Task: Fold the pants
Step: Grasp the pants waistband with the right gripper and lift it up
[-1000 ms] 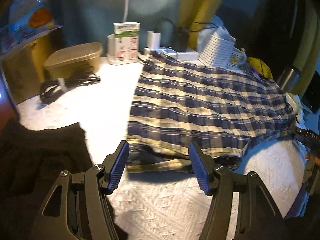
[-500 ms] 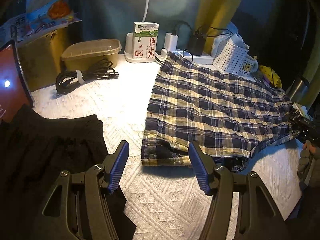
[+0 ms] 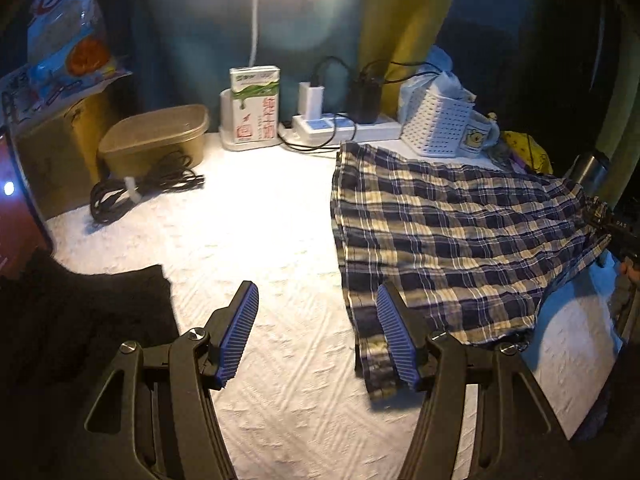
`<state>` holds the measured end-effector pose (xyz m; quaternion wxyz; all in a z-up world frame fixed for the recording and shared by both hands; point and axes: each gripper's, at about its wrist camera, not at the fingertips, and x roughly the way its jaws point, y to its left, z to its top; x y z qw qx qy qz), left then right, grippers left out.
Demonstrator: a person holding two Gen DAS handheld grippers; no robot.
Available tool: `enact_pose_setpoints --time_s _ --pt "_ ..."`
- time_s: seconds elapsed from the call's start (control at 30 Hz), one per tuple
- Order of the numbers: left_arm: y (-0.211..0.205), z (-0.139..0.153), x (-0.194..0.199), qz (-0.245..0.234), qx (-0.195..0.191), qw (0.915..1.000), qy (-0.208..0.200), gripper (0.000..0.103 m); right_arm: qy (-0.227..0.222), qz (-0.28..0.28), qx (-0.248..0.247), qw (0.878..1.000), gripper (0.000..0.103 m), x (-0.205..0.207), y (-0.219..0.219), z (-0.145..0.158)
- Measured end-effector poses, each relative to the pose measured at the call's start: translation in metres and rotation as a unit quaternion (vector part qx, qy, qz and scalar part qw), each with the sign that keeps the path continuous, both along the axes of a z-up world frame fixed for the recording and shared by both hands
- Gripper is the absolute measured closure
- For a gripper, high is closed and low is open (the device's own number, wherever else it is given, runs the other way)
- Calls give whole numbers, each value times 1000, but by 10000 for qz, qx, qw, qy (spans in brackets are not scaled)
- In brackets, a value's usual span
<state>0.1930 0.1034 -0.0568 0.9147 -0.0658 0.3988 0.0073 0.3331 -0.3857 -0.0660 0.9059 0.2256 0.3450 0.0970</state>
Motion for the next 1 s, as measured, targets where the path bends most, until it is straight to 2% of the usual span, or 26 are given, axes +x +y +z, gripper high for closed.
enact_pose_setpoints --time_s 0.23,0.47,0.77,1.0 --pt "3 -2 12 71 -196 9997 -111 42 -122 22 -252 9996 93 1 5 12" --pt "13 4 14 60 -187 9995 -265 42 -416 127 -441 9981 93 -5 26 42" --pt "38 6 10 86 -224 9987 -444 42 -824 495 -839 9918 93 -20 83 81" --pt "62 8 3 131 -269 9980 -559 42 -970 778 -1055 9866 93 -26 131 95"
